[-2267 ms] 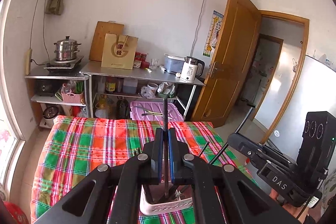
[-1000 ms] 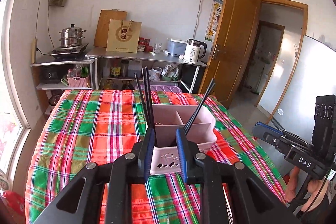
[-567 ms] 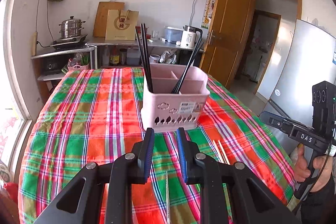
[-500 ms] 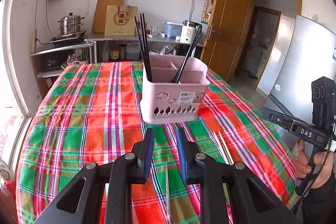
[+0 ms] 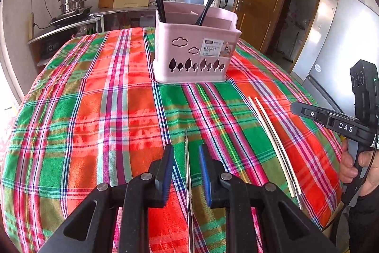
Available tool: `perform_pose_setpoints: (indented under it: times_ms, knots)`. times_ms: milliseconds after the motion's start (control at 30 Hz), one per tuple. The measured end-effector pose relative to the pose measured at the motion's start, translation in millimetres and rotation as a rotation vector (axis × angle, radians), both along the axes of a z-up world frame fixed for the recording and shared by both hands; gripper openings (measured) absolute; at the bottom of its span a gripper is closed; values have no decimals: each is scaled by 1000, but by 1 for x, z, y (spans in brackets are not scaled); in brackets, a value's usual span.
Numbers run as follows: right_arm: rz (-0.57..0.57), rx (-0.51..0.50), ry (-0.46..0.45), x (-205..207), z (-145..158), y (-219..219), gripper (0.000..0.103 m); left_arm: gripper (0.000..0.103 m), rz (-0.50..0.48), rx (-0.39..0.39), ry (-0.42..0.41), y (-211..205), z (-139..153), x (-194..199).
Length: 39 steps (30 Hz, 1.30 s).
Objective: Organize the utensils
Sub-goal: 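Close the right gripper on a cream chopstick while the left gripper grasps a metal chopstick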
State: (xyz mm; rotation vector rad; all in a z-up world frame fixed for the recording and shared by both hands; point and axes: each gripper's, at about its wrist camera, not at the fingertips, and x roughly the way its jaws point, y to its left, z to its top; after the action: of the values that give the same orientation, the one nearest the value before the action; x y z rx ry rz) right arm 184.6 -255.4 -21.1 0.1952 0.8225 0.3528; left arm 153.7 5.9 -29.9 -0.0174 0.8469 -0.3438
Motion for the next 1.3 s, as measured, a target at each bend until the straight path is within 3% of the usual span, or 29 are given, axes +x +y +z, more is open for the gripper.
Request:
perform_pose_setpoints:
  times_ms: [233,533,767,1033,1300]
  knots:
    - [58,-18,25,8,-13,17,15,21,0,-1,40,-3,-16,4]
    - [41,-45,95,24,-35,21,14,21,3,-7,71,-2,-28,6]
    - [64,-47,58,15,-20,27,14,21,6,-19,74,0,-30,6]
    - [49,-20,107,12,-35,24,13,21,8,-23,76,1,-30,5]
    - [26,-114,113,5,-33,25,13,21,19,-19,75,0,-31,5]
